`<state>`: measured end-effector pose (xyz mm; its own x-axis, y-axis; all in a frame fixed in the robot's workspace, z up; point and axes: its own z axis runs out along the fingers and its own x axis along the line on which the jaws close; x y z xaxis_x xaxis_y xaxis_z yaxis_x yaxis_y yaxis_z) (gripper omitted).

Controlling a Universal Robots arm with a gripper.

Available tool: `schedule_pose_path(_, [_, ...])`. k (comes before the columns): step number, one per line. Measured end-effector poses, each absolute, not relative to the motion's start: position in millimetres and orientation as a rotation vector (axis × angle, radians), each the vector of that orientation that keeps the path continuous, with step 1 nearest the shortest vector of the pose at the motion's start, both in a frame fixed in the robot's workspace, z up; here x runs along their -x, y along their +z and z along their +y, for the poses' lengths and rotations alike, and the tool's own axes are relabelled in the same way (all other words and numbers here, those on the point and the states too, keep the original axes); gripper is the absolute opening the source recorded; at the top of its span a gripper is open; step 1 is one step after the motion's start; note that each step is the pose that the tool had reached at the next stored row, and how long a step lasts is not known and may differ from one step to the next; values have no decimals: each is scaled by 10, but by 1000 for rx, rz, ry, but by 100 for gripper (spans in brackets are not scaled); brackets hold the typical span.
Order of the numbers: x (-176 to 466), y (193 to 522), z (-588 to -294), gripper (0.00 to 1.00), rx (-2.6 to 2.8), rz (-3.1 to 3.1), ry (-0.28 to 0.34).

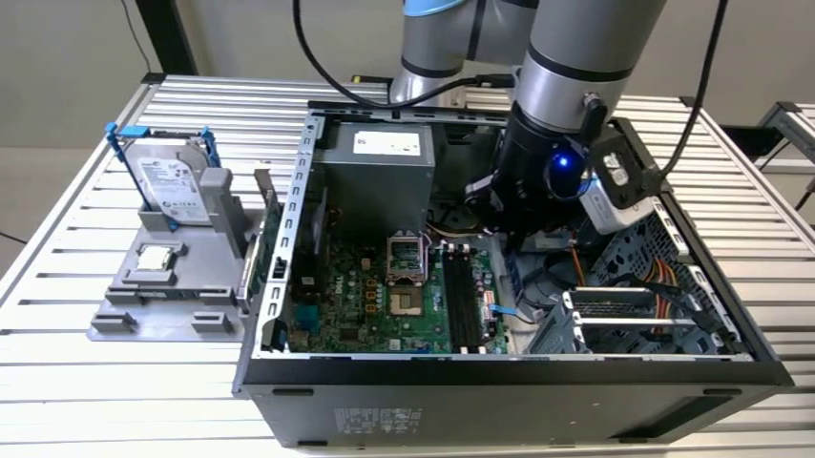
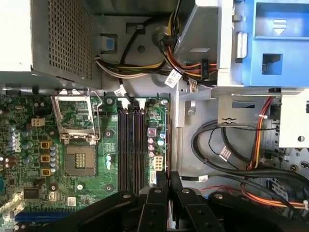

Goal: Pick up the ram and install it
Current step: 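Insert the ram into the slot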

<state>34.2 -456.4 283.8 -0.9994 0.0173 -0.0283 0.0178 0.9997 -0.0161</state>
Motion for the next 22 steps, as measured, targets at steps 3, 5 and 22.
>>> schedule_pose_path(3, [-323, 2818, -4564, 0, -32, 3113, -26])
schedule_pose_path(5, [-318, 2815, -4564, 0, -34, 3113, -26])
schedule_pose_path(22, [-285, 2715, -4564, 0, -53, 3114, -26])
